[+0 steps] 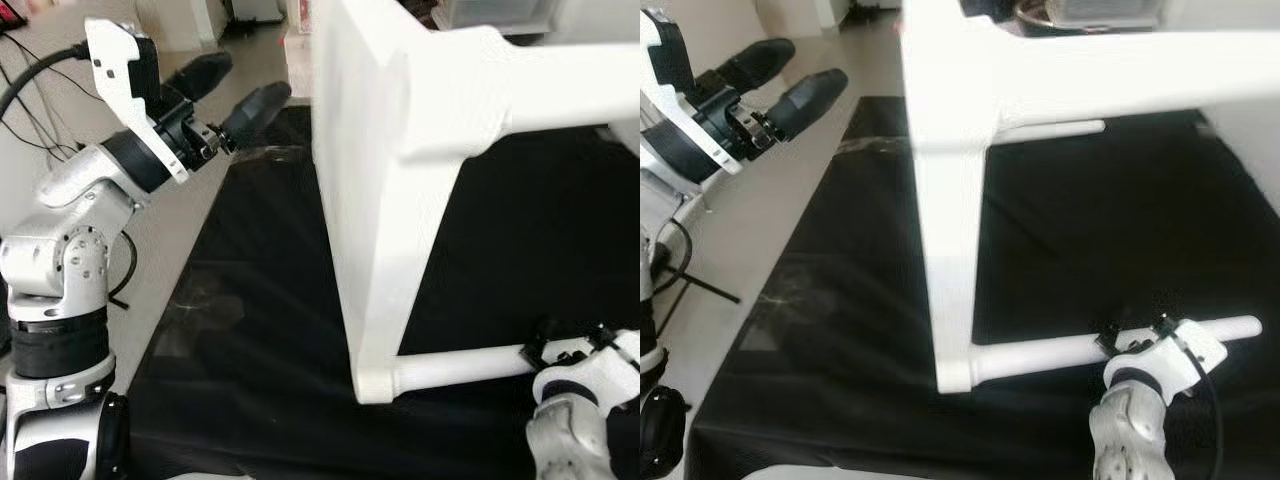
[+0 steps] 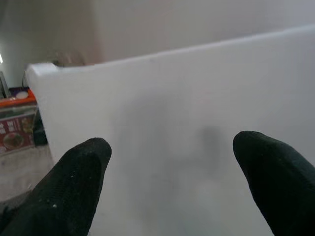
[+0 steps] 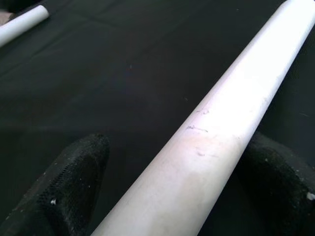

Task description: Building children table

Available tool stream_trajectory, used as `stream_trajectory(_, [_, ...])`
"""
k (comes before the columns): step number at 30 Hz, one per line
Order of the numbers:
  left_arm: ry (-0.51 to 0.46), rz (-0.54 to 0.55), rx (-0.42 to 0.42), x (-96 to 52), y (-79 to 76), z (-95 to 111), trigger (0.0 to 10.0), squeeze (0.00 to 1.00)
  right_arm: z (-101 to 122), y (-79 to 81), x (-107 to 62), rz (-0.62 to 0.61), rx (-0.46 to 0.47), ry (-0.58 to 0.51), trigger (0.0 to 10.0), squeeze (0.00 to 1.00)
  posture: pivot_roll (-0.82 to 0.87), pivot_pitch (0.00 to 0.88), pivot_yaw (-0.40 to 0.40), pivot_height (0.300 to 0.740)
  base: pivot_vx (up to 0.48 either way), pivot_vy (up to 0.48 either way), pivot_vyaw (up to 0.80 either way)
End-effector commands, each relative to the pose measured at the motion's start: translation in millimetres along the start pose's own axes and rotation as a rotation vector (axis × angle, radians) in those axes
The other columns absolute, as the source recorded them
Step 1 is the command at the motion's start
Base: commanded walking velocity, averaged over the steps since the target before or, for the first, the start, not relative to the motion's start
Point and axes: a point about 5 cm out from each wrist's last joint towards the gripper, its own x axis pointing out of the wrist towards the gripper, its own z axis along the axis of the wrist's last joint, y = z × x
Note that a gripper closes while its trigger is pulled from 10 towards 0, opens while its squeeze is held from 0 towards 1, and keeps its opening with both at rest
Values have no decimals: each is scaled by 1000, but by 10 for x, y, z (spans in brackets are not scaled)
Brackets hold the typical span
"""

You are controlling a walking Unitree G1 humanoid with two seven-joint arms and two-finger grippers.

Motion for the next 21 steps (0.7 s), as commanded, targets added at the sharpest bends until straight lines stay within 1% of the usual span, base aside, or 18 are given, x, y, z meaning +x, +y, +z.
stream_trajectory(1, [-6, -1, -8, -28, -12, -7, 10000, 0, -182, 45, -99, 47, -22, 134, 10000, 725, -97, 151, 105, 740, 0, 0, 0])
stream_trajectory(2, [-6, -1, -8, -28, -12, -7, 10000, 0, -182, 45, -99, 47, -22, 134, 10000, 725, -97, 151, 105, 740, 0, 0, 0])
stream_trajectory(3, [-13, 0, -12, -20, -2, -6, 10000, 0, -172, 42, -127, 25, 146, 178, 10000, 675, -100, 148, 110, 740, 0, 0, 0])
stream_trajectory(4, [-14, 2, -13, -19, -2, -6, 10000, 0, -166, 48, -141, 27, 194, 188, 10000, 675, -100, 148, 110, 740, 0, 0, 0])
stream_trajectory(5, [-17, 3, -12, -16, 5, 1, 10000, 0, -133, 88, -161, 51, 274, 193, 10000, 373, -103, 146, 112, 740, 0, 0, 0])
stream_trajectory(6, [-17, 3, -12, -16, 5, 1, 10000, 0, -133, 88, -161, 51, 274, 193, 10000, 373, -103, 146, 112, 740, 0, 0, 0])
stream_trajectory(7, [-19, 3, -11, -14, 9, 5, 10000, 0, -107, 116, -174, 70, 320, 192, 10000, 373, -103, 146, 112, 740, 0, 0, 0])
stream_trajectory(8, [-20, 5, -10, -12, 15, 11, 10000, 0, -91, 181, -199, 112, 413, 215, 10000, 263, -104, 143, 113, 740, 0, 0, 0])
stream_trajectory(9, [-20, 5, -10, -12, 15, 11, 10000, 0, -91, 181, -199, 112, 413, 215, 10000, 263, -104, 143, 113, 740, 0, 0, 0])
stream_trajectory(10, [-22, 5, -8, -11, 20, 15, 10000, 0, -80, 226, -216, 141, 476, 232, 10000, 263, -104, 142, 114, 740, 0, 0, 0])
stream_trajectory(11, [-24, 5, -6, -7, 26, 28, 10000, 0, -28, 274, -235, 181, 517, 224, 10000, 0, -104, 140, 114, 740, 0, 0, 0])
stream_trajectory(14, [-24, 5, -6, -7, 26, 28, 10000, 0, -28, 274, -235, 181, 517, 224, 10000, 0, -104, 140, 114, 740, 0, 0, 0])
stream_trajectory(15, [-27, 4, -4, -7, 29, 40, 10000, 0, 17, 291, -255, 202, 517, 207, 10000, 0, -104, 138, 113, 740, 0, 0, 0])
stream_trajectory(17, [-27, 4, -4, -7, 29, 40, 10000, 0, 17, 291, -255, 202, 517, 207, 10000, 0, -104, 138, 113, 740, 0, 0, 0])
stream_trajectory(18, [-32, 3, 1, -6, 32, 58, 10000, 0, 62, 253, -260, 195, 504, 183, 10000, 0, -102, 136, 112, 740, 0, 0, 0])
stream_trajectory(19, [-32, 3, 1, -6, 32, 58, 10000, 0, 62, 253, -260, 195, 504, 183, 10000, 0, -102, 136, 112, 740, 0, 0, 0])
stream_trajectory(20, [-36, 2, 6, -7, 34, 73, 10000, 0, 133, 203, -277, 201, 471, 146, 10000, 0, -104, 136, 112, 740, 0, 0, 0])
stream_trajectory(21, [-39, 3, 9, -8, 37, 86, 10000, 0, 229, 165, -308, 233, 432, 99, 10000, 0, -105, 136, 111, 740, 0, 0, 0])
